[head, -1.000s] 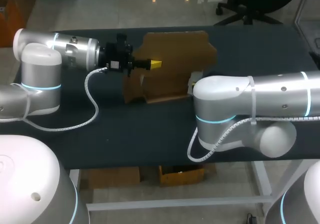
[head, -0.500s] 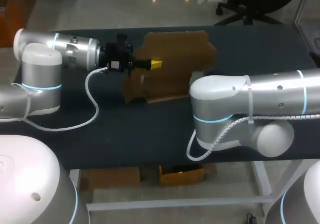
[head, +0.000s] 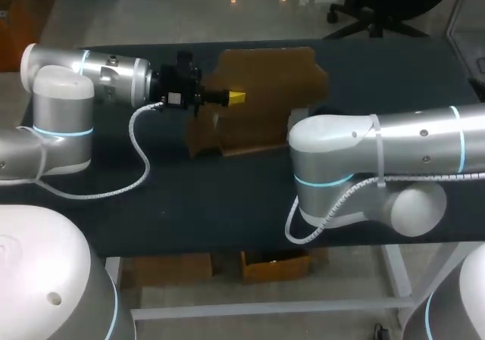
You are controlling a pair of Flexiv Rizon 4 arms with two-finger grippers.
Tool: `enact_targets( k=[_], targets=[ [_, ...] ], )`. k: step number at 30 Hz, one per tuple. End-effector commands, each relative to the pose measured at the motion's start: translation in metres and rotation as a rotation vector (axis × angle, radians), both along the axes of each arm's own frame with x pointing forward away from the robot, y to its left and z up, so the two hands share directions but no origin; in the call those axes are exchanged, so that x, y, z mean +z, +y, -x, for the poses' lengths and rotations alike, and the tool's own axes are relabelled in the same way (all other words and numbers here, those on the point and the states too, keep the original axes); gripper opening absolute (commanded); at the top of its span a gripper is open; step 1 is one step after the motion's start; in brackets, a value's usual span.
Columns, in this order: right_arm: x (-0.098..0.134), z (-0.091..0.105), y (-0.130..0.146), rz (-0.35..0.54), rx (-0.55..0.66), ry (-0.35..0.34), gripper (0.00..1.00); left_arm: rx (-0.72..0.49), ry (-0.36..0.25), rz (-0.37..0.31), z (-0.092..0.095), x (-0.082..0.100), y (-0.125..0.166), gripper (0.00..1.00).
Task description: Assemble the packaging by folding the flat box into shape, placing the metal phone stand inside, and closing the box properly
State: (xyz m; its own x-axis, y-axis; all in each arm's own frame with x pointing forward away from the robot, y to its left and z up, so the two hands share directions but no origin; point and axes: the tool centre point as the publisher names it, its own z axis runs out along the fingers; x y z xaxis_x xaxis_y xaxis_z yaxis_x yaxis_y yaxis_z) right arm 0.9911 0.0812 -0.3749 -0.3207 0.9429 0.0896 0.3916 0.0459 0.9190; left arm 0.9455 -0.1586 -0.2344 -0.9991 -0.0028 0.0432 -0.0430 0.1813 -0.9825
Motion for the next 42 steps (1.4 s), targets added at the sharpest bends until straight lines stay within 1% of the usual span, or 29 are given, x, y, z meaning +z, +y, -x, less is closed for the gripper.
enact_targets(
  k=[1, 8, 18, 21, 25, 37, 39, 41, 42],
  targets=[
    [-0.0008, -0.0094, 0.0014, 0.002, 0.004, 0.005, 0.27, -0.005, 0.002, -0.001, -0.0002, -0.0059, 0.0, 0.0],
    [0.0007, -0.0147, 0.0036, 0.005, 0.014, 0.005, 0.24, -0.005, 0.002, -0.001, -0.0002, -0.0059, 0.0, 0.0],
    [0.0031, -0.0169, 0.0067, 0.008, 0.026, 0.001, 0.18, -0.005, 0.002, -0.001, -0.0002, -0.0059, 0.0, 0.0],
    [0.0037, -0.0166, 0.0077, 0.009, 0.029, 0.001, 0.14, -0.005, 0.002, -0.001, -0.0002, -0.0059, 0.0, 0.0],
    [0.0037, -0.0163, 0.0078, 0.009, 0.03, 0.001, 0.05, -0.005, 0.002, -0.001, -0.0002, -0.0059, 0.0, 0.0],
    [0.0056, -0.0171, 0.0099, 0.009, 0.032, -0.001, 0.1, -0.005, 0.002, -0.001, -0.0002, -0.0059, 0.0, 0.0],
    [0.0056, -0.0173, 0.0103, 0.01, 0.032, 0.0, 0.07, -0.005, 0.002, -0.001, -0.0002, -0.0059, 0.0, 0.0],
    [0.0054, -0.0178, 0.0103, 0.01, 0.031, 0.001, 0.01, -0.005, 0.002, -0.001, -0.0002, -0.0059, 0.0, 0.0],
    [0.0054, -0.0179, 0.0103, 0.011, 0.03, 0.002, 0.0, -0.005, 0.002, -0.001, -0.0002, -0.0059, 0.0, 0.0]
  ],
)
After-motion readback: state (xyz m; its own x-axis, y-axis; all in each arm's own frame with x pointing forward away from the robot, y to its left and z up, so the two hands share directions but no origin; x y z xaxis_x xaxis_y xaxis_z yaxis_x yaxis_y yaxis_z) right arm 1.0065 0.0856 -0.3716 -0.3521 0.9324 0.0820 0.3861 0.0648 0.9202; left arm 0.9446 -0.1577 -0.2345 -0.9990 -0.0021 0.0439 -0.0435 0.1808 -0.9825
